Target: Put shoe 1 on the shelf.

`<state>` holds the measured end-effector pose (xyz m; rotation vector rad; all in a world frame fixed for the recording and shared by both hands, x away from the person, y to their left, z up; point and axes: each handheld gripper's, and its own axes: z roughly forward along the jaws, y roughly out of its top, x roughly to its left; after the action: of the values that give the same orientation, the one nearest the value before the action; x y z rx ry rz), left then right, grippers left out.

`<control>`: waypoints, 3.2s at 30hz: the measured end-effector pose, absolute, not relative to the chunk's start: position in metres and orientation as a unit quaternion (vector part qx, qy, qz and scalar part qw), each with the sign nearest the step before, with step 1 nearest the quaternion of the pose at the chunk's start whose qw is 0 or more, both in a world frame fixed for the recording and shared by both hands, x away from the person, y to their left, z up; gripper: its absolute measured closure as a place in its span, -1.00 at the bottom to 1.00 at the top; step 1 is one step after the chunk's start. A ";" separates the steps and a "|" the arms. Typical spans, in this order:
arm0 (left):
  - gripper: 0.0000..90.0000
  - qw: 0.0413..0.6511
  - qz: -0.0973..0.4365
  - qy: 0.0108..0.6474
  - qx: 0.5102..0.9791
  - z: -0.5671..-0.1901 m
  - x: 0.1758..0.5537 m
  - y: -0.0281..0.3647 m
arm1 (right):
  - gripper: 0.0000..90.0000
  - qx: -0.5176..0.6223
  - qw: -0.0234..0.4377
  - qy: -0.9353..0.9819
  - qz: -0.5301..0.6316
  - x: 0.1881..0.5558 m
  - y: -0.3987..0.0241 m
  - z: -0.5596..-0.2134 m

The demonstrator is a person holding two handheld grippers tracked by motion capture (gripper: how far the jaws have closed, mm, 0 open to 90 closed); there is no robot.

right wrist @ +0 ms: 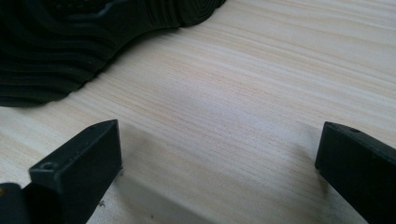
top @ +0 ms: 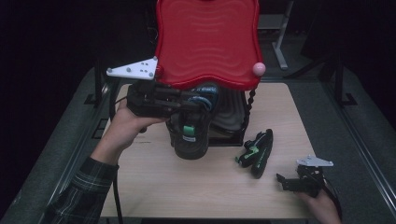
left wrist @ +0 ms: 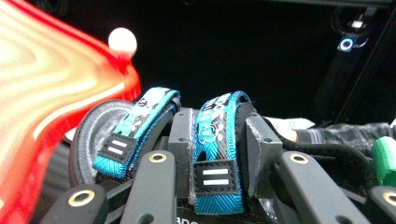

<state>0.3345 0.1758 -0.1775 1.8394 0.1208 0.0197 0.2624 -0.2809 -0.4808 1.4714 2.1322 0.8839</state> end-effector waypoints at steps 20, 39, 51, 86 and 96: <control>0.52 0.602 0.072 0.048 0.794 -0.111 0.379 0.173 | -1.00 0.527 0.200 0.763 0.316 0.262 -0.281 -0.481; 0.52 0.584 0.150 0.078 0.794 -0.090 0.461 0.161 | -1.00 0.524 0.200 0.765 0.317 0.262 -0.282 -0.481; 0.52 0.575 0.181 0.093 0.792 -0.102 0.487 0.164 | -1.00 0.519 0.197 0.768 0.318 0.260 -0.283 -0.481; -0.94 0.552 0.141 0.134 0.811 -0.133 0.418 0.207 | -1.00 0.520 0.198 0.768 0.318 0.260 -0.283 -0.481; -1.00 0.552 0.138 0.138 0.811 -0.166 0.382 0.233 | -1.00 0.519 0.198 0.768 0.318 0.260 -0.283 -0.481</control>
<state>0.3816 0.2330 -0.1657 1.9176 0.3258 0.3273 0.2603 -0.2828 -0.4807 1.4528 2.1507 0.8892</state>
